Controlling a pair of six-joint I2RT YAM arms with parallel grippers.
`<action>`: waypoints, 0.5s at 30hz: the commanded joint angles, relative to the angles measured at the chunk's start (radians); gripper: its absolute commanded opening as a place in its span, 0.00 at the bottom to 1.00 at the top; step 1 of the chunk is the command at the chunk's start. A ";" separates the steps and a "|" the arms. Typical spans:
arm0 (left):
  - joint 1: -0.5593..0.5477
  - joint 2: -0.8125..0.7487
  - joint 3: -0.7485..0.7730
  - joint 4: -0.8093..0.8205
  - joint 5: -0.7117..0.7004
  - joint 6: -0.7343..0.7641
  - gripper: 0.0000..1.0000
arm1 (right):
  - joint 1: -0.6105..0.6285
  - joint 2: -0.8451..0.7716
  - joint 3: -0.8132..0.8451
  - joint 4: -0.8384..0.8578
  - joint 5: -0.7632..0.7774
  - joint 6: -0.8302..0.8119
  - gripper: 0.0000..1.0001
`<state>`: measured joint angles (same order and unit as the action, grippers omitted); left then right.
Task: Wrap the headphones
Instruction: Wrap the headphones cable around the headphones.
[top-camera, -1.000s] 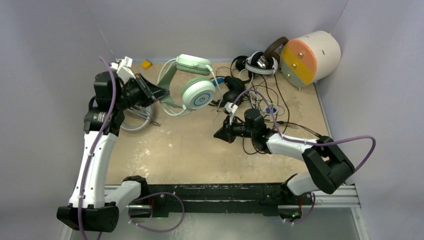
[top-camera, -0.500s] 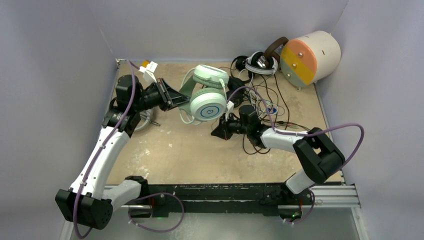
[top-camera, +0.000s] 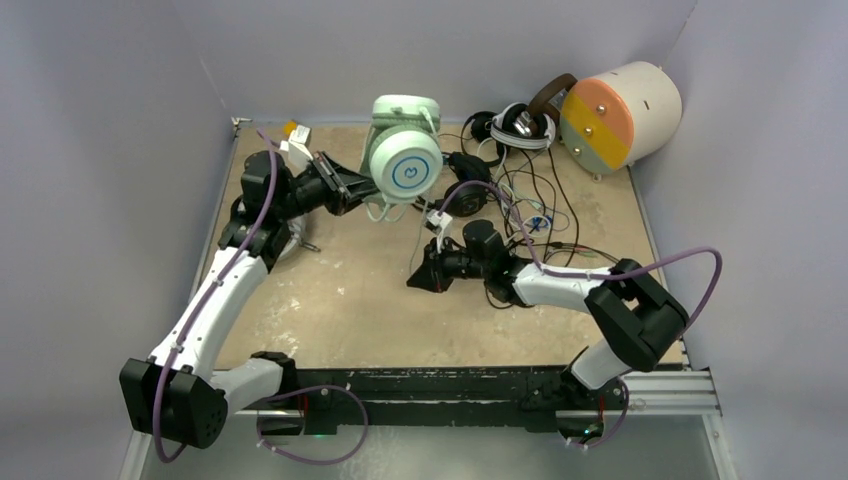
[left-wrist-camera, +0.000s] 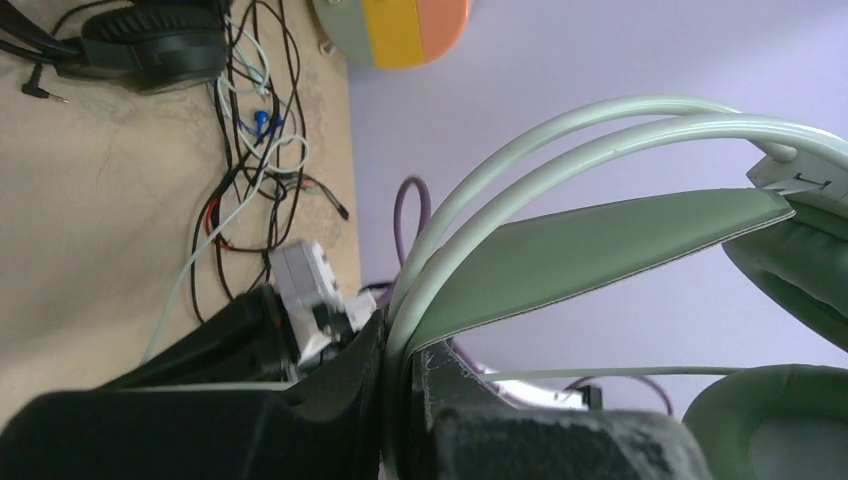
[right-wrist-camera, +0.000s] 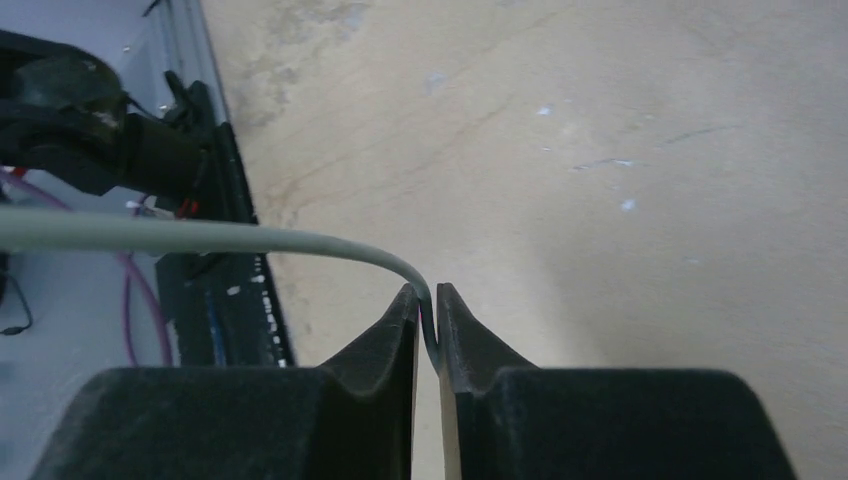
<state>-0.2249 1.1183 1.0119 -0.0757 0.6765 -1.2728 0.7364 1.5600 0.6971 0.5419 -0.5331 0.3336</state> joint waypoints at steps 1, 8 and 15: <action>0.009 -0.004 0.014 0.077 -0.131 -0.182 0.00 | 0.069 -0.057 -0.041 0.103 -0.008 0.064 0.16; 0.028 0.091 0.215 -0.307 -0.427 -0.121 0.00 | 0.199 -0.047 -0.037 0.096 0.062 0.088 0.16; 0.000 0.138 0.358 -0.651 -0.931 -0.102 0.00 | 0.390 -0.103 0.082 -0.158 0.278 0.008 0.03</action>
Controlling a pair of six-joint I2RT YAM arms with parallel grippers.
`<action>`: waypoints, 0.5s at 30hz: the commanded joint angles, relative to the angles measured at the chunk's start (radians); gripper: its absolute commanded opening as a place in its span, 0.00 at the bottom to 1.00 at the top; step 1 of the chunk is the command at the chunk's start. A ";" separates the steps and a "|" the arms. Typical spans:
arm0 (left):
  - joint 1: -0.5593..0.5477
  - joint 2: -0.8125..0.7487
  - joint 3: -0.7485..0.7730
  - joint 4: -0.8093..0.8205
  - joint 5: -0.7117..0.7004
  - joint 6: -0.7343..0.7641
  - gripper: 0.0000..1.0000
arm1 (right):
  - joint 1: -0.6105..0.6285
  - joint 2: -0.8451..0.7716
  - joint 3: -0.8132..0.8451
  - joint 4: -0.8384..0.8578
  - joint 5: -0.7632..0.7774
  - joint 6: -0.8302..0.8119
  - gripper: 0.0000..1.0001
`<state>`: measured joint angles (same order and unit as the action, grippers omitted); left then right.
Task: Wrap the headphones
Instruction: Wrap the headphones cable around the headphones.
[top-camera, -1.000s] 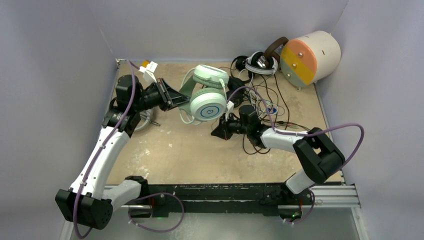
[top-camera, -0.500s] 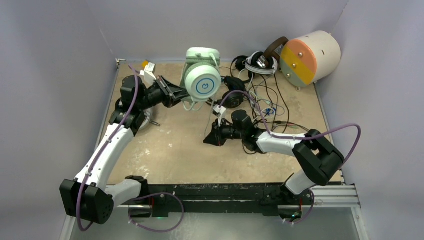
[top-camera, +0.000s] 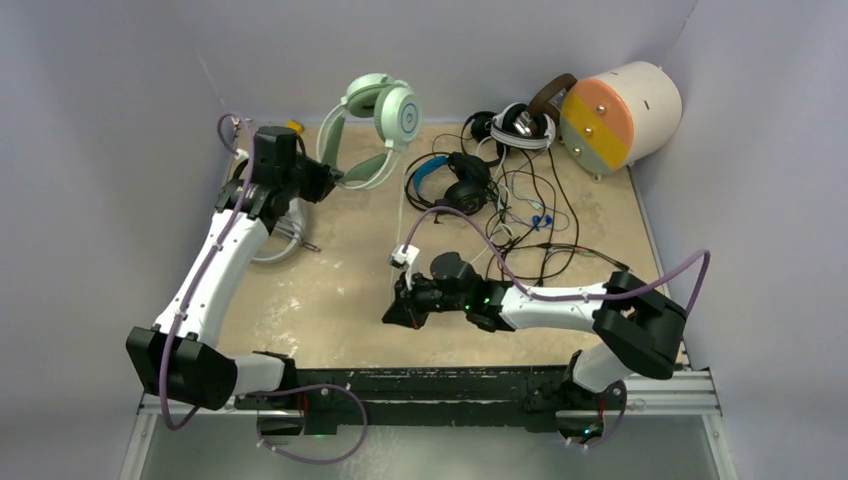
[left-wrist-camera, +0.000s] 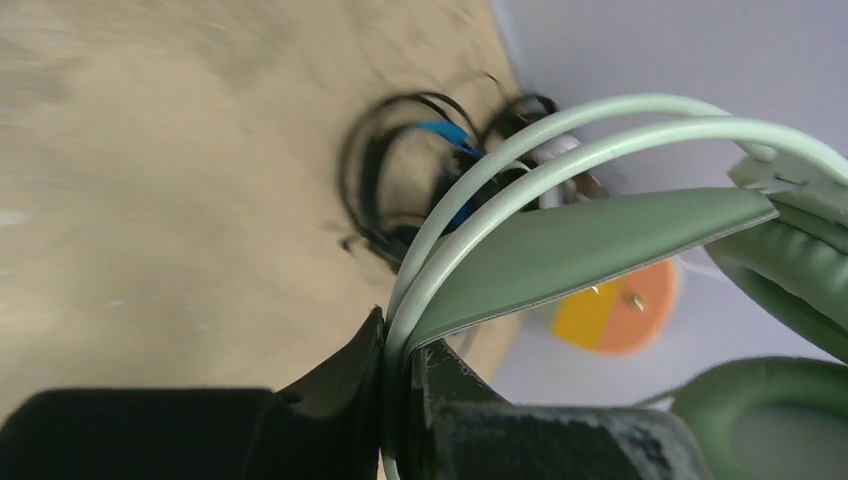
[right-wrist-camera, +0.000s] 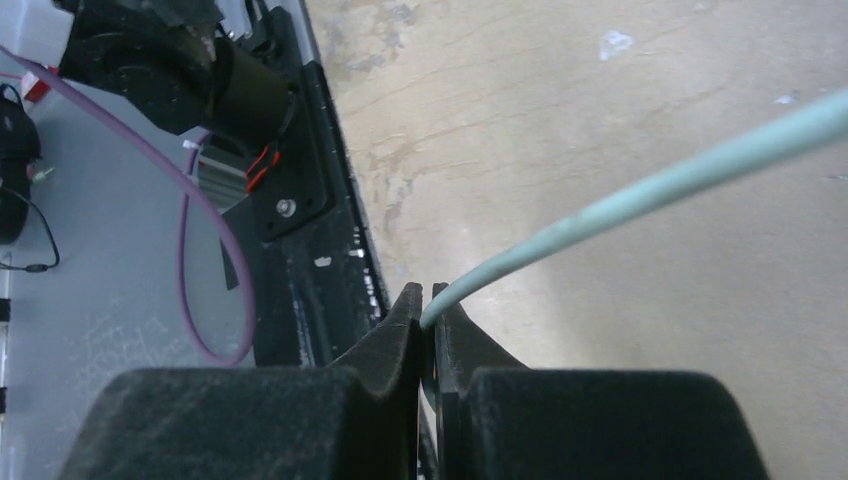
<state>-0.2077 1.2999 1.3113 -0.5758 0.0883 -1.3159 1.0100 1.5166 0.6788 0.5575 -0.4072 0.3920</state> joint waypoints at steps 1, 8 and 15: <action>-0.025 -0.048 0.046 -0.159 -0.400 -0.069 0.00 | 0.131 -0.065 0.123 -0.211 0.170 -0.053 0.02; -0.060 0.045 0.057 -0.262 -0.593 -0.045 0.00 | 0.174 -0.094 0.297 -0.470 0.220 -0.083 0.00; -0.121 0.119 -0.006 -0.293 -0.724 -0.002 0.00 | 0.176 -0.115 0.562 -0.835 0.284 -0.170 0.00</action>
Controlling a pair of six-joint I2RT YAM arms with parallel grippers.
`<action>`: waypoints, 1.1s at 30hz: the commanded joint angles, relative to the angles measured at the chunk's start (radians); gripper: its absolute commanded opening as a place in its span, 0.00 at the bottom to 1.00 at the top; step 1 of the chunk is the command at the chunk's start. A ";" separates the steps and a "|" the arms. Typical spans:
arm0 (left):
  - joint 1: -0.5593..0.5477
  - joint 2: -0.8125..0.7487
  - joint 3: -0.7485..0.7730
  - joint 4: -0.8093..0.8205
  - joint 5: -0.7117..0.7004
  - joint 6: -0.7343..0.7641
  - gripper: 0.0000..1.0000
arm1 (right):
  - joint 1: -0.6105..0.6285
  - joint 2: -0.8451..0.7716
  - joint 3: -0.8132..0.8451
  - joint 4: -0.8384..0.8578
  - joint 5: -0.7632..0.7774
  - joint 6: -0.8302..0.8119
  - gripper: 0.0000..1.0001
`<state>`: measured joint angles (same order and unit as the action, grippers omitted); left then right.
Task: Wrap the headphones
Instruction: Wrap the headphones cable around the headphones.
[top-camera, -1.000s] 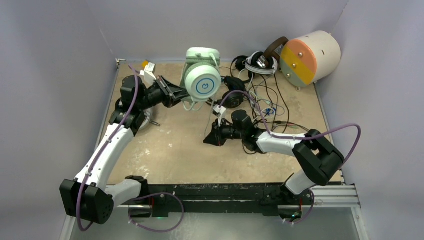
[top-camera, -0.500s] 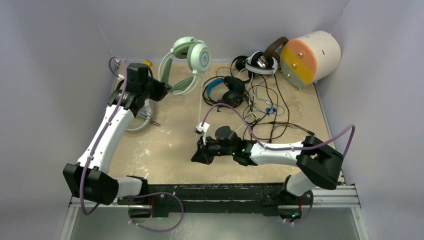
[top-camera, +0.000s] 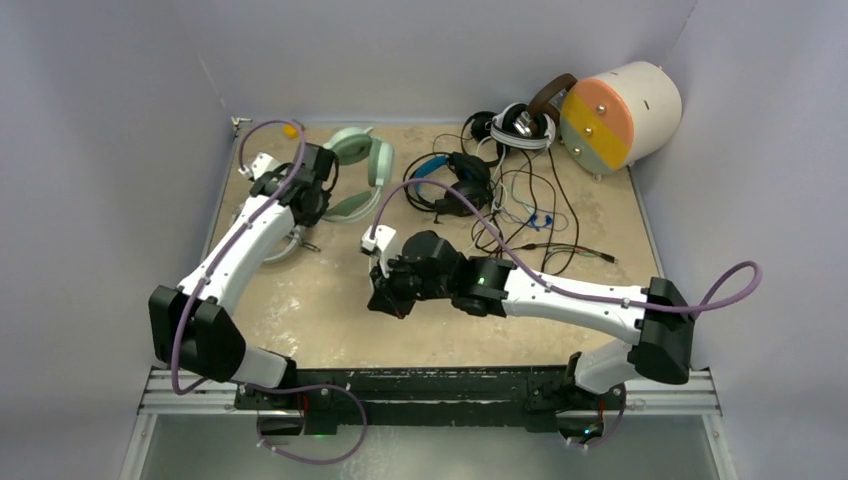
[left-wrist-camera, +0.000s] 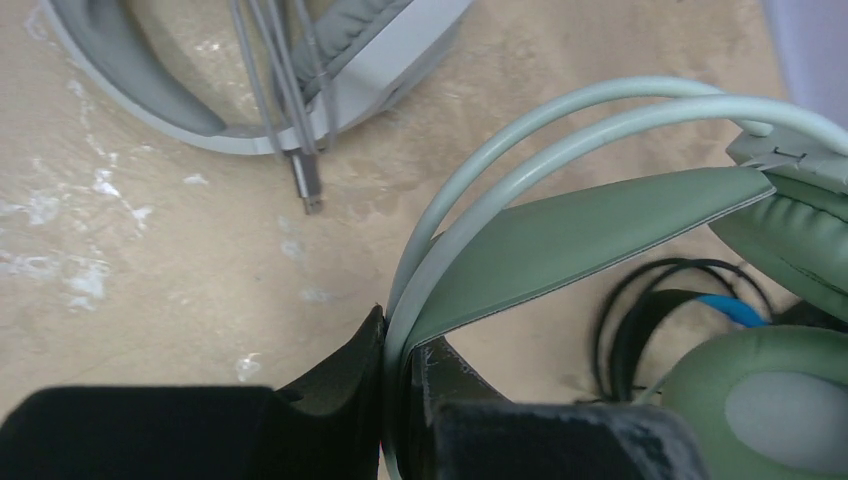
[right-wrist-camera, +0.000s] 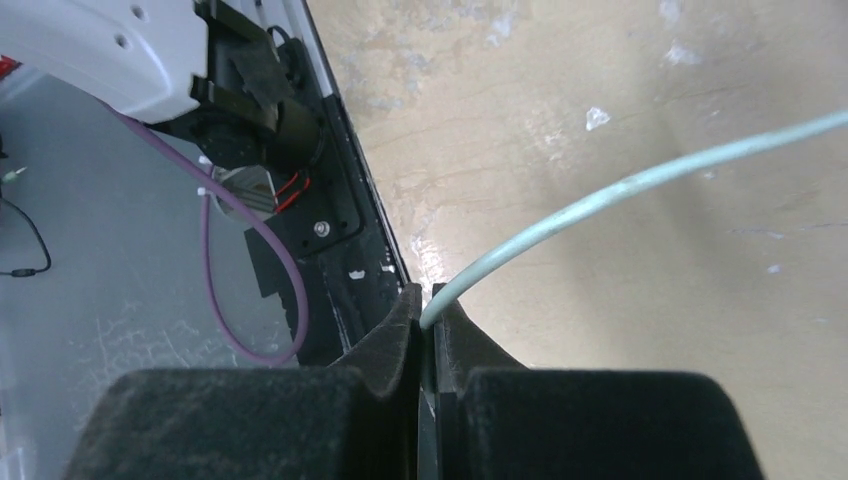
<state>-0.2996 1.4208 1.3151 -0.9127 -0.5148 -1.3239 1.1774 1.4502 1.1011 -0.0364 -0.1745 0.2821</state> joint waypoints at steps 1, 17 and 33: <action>-0.037 0.005 -0.021 0.045 -0.134 0.013 0.00 | 0.006 -0.056 0.170 -0.287 0.067 -0.073 0.00; -0.360 -0.042 -0.178 0.365 -0.300 0.706 0.00 | -0.240 -0.186 0.438 -0.637 0.346 -0.189 0.00; -0.470 -0.185 -0.162 0.276 0.242 1.090 0.00 | -0.495 -0.093 0.413 -0.595 0.382 -0.210 0.06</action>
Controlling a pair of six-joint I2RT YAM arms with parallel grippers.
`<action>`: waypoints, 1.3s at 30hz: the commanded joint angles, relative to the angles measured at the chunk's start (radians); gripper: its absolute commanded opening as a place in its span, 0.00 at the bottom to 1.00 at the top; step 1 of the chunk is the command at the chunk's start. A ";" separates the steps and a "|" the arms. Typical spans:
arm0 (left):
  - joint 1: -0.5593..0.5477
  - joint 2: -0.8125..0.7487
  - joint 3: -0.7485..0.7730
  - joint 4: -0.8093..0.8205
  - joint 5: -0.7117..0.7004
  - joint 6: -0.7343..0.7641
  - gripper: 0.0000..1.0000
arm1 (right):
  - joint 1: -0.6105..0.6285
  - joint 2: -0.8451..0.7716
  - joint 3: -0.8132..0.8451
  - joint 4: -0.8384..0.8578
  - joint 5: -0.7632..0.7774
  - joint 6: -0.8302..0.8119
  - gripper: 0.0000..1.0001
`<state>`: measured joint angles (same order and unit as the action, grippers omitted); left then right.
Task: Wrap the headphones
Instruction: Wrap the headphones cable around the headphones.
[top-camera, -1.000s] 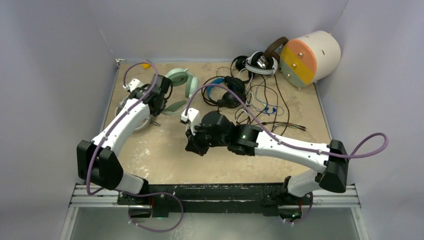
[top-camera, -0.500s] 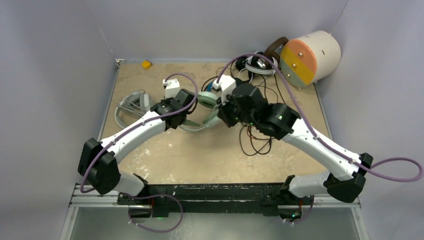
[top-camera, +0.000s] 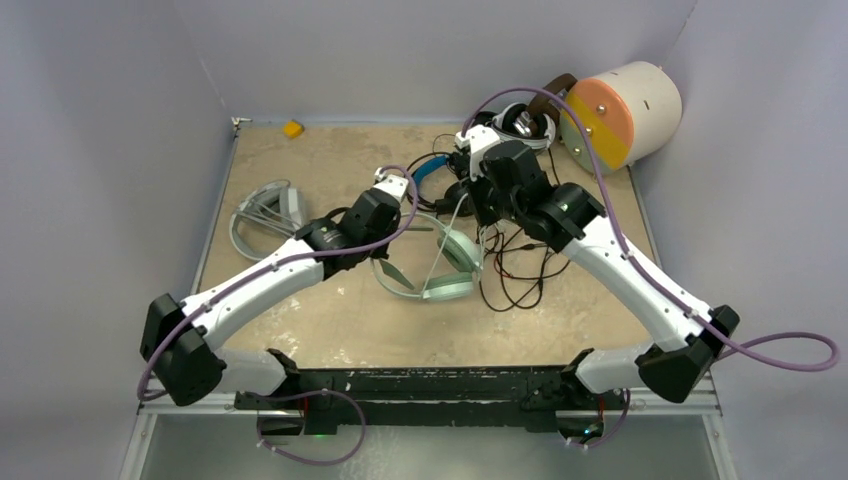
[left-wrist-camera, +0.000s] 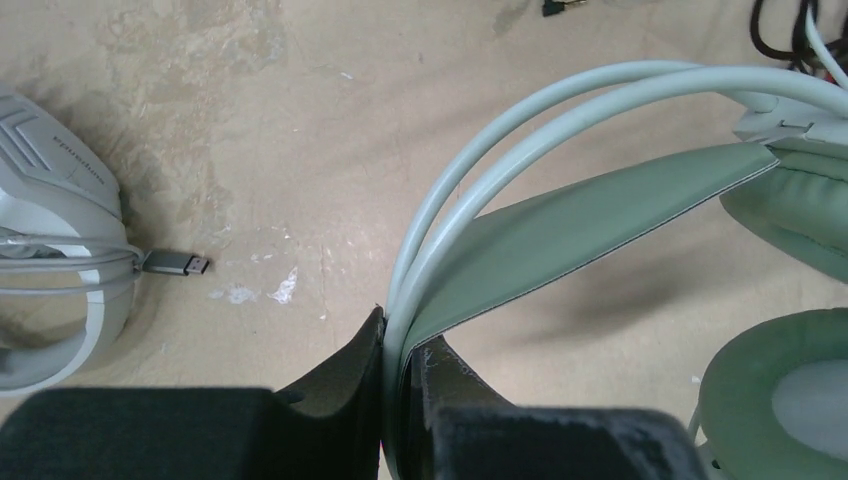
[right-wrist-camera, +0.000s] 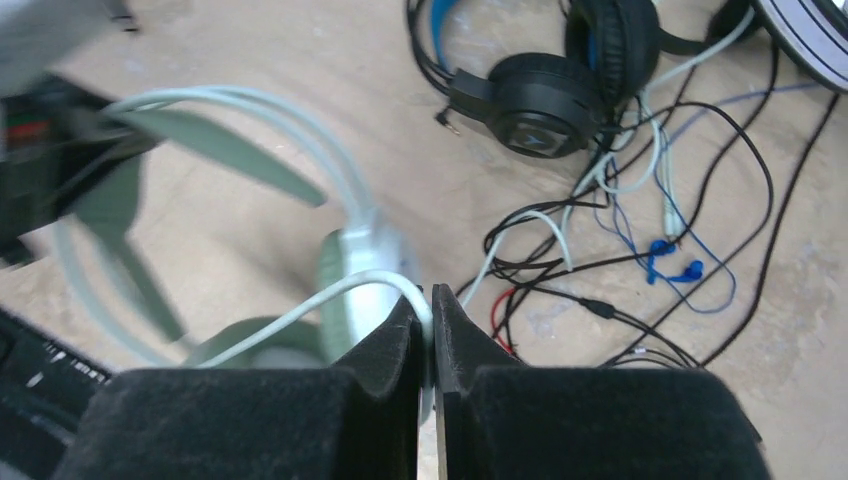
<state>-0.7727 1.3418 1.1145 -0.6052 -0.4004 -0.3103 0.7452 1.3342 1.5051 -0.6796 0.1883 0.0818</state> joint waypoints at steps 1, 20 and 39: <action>0.003 -0.126 0.041 -0.047 0.132 0.081 0.00 | -0.076 0.034 0.004 0.050 0.013 -0.009 0.07; 0.003 -0.166 0.055 -0.204 -0.038 0.099 0.00 | -0.155 0.075 0.000 0.069 -0.215 0.011 0.11; 0.003 -0.095 0.068 -0.177 -0.011 0.110 0.00 | -0.155 0.121 0.052 0.012 -0.152 -0.018 0.08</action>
<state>-0.7658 1.3151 1.1507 -0.8238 -0.6136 -0.2943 0.6018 1.4372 1.5261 -0.7158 -0.0437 0.0834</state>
